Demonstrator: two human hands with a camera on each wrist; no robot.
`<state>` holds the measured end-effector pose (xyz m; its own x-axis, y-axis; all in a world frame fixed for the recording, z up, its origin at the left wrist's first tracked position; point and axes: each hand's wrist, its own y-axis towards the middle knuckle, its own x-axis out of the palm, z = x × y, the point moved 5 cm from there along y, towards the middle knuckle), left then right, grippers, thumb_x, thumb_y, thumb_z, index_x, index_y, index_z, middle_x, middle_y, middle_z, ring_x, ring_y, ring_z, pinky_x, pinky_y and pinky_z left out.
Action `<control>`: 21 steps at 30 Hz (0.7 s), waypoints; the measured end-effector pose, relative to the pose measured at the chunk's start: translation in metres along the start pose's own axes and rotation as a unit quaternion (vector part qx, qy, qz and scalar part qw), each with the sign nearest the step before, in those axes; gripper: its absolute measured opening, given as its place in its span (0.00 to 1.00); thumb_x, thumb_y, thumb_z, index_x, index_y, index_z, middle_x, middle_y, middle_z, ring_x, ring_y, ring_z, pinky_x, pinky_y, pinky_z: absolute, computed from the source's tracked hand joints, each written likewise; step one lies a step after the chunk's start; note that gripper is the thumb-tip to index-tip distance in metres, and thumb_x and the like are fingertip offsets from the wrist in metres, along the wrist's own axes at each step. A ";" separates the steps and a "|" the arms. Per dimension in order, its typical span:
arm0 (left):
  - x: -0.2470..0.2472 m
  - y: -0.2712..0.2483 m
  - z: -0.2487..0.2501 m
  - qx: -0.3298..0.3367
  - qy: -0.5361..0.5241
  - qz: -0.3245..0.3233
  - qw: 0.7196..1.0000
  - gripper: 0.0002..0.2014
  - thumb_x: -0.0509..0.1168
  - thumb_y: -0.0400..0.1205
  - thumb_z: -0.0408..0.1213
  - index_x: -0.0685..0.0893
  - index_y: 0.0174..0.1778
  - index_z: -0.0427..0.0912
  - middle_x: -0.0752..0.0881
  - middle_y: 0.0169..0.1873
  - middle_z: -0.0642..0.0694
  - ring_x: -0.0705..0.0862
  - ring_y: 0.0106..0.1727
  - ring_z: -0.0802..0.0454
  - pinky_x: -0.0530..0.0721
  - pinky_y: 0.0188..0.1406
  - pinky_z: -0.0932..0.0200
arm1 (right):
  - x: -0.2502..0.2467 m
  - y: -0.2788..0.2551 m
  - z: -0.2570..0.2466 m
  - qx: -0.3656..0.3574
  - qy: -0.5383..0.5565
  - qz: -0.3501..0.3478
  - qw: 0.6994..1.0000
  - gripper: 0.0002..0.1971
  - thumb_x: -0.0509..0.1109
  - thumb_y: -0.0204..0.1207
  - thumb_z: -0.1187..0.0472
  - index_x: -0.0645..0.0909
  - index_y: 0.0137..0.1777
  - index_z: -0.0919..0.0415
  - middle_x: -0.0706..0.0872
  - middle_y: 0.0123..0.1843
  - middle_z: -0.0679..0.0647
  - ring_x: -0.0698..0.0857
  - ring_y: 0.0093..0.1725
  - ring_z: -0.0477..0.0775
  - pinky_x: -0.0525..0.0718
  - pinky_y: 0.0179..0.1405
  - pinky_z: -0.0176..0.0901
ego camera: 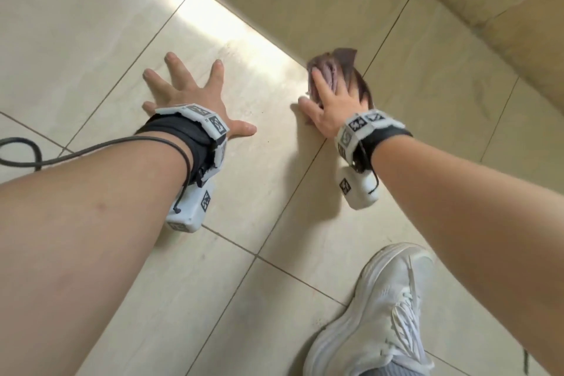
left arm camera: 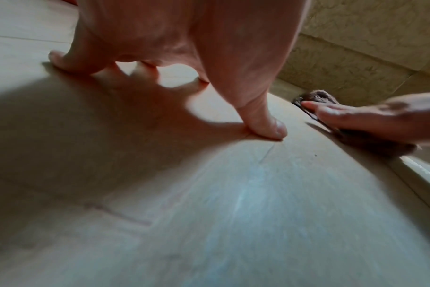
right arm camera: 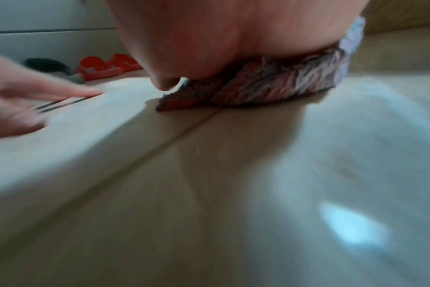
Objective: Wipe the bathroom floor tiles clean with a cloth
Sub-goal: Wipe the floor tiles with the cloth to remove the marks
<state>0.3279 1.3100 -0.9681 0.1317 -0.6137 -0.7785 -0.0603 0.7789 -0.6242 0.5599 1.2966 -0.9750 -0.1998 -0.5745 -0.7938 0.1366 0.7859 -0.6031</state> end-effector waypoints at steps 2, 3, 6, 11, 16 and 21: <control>0.000 -0.001 0.000 -0.002 0.004 -0.001 1.000 0.60 0.69 0.64 0.76 0.37 0.83 0.67 0.29 0.83 0.37 0.36 0.81 0.22 0.58 0.72 0.19 | -0.014 0.019 -0.015 0.030 0.025 0.014 0.999 0.37 0.47 0.79 0.27 0.39 0.84 0.34 0.34 0.87 0.47 0.34 0.85 0.64 0.40 0.81 0.69; 0.000 -0.001 0.000 -0.002 0.007 0.000 1.000 0.60 0.69 0.65 0.76 0.37 0.83 0.67 0.29 0.83 0.37 0.36 0.82 0.22 0.58 0.71 0.19 | -0.018 0.024 -0.028 0.030 0.030 0.017 0.999 0.37 0.47 0.78 0.27 0.39 0.84 0.34 0.34 0.87 0.47 0.34 0.85 0.65 0.41 0.80 0.71; 0.000 -0.002 0.001 0.003 0.020 0.003 1.000 0.57 0.68 0.67 0.74 0.38 0.84 0.66 0.31 0.83 0.37 0.37 0.82 0.22 0.57 0.71 0.18 | -0.012 0.014 -0.081 -0.046 0.015 0.002 0.999 0.36 0.46 0.80 0.29 0.38 0.85 0.36 0.32 0.87 0.48 0.32 0.84 0.65 0.39 0.77 0.75; 0.003 -0.002 -0.016 0.048 0.035 0.015 0.998 0.51 0.69 0.73 0.67 0.42 0.84 0.67 0.31 0.84 0.41 0.35 0.83 0.28 0.54 0.76 0.25 | 0.041 -0.038 -0.102 -0.169 -0.031 -0.025 0.985 0.32 0.44 0.83 0.31 0.42 0.85 0.35 0.30 0.86 0.43 0.29 0.84 0.55 0.36 0.79 0.69; 0.011 -0.009 -0.070 0.095 0.040 -0.001 0.995 0.56 0.71 0.69 0.70 0.41 0.85 0.64 0.31 0.85 0.49 0.35 0.85 0.41 0.51 0.80 0.29 | 0.038 -0.041 -0.059 -0.121 -0.029 -0.020 0.992 0.30 0.45 0.84 0.33 0.43 0.84 0.34 0.31 0.86 0.41 0.30 0.84 0.52 0.39 0.81 0.69; 0.022 -0.023 -0.124 0.067 0.040 0.013 0.997 0.55 0.68 0.69 0.73 0.40 0.84 0.65 0.32 0.85 0.50 0.36 0.86 0.42 0.53 0.79 0.29 | 0.044 -0.041 -0.086 -0.045 0.015 0.015 0.999 0.32 0.48 0.83 0.33 0.42 0.85 0.35 0.30 0.86 0.45 0.31 0.84 0.59 0.37 0.80 0.70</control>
<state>0.2097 1.2623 -0.9786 0.0520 -0.5967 -0.8008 0.0711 0.8021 -0.5930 0.4619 1.2589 -0.9790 -0.2268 -0.5446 -0.8075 0.0548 0.8206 -0.5688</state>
